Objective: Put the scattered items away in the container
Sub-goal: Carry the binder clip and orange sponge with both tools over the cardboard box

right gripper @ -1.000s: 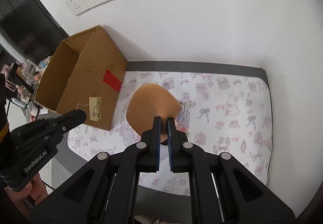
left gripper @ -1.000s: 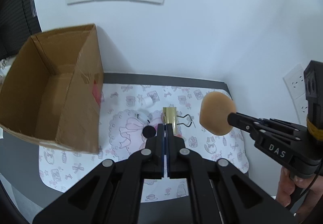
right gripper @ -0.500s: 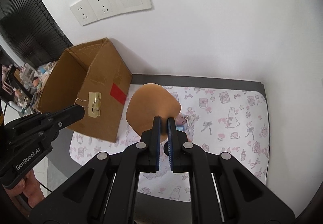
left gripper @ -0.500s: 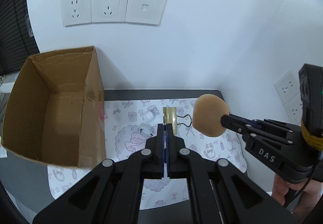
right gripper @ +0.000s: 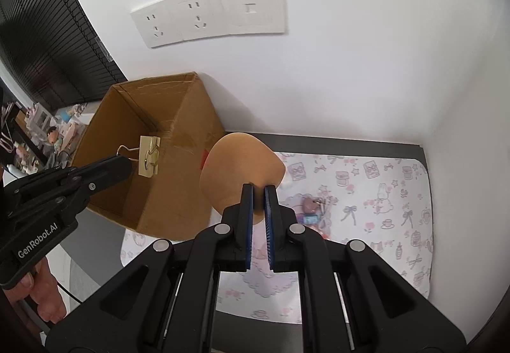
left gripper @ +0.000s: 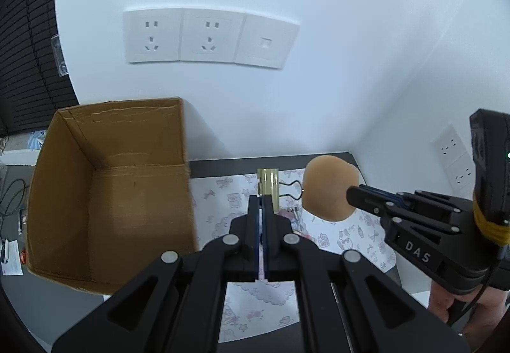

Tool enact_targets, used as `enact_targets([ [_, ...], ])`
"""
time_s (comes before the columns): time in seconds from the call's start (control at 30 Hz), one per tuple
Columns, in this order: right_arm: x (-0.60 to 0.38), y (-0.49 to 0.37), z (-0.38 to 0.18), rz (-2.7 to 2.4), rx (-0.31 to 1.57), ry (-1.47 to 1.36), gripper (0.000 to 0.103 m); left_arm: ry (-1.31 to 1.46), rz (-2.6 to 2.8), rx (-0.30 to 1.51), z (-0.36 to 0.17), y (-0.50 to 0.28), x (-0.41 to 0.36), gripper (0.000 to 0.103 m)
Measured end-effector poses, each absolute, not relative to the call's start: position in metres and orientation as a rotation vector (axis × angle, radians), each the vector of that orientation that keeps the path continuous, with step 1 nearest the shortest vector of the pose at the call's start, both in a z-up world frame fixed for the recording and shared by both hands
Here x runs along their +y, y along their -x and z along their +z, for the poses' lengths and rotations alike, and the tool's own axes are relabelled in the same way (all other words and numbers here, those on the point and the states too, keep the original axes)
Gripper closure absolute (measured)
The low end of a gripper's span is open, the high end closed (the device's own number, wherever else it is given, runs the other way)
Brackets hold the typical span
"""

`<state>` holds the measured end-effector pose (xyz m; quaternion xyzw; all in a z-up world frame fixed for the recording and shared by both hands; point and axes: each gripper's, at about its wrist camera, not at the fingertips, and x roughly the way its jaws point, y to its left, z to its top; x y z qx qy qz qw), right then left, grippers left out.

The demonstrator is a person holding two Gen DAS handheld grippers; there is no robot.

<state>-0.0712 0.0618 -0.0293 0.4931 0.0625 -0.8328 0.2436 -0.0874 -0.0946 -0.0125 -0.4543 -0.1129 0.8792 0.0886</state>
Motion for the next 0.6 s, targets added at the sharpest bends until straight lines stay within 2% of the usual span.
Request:
enact_targets([
  [0.6,-0.046,0.046,-0.036,-2.258,0.233,-1.357,0.096,1.371,2.633,-0.396,-0.039,0.079,-0.203,0.102],
])
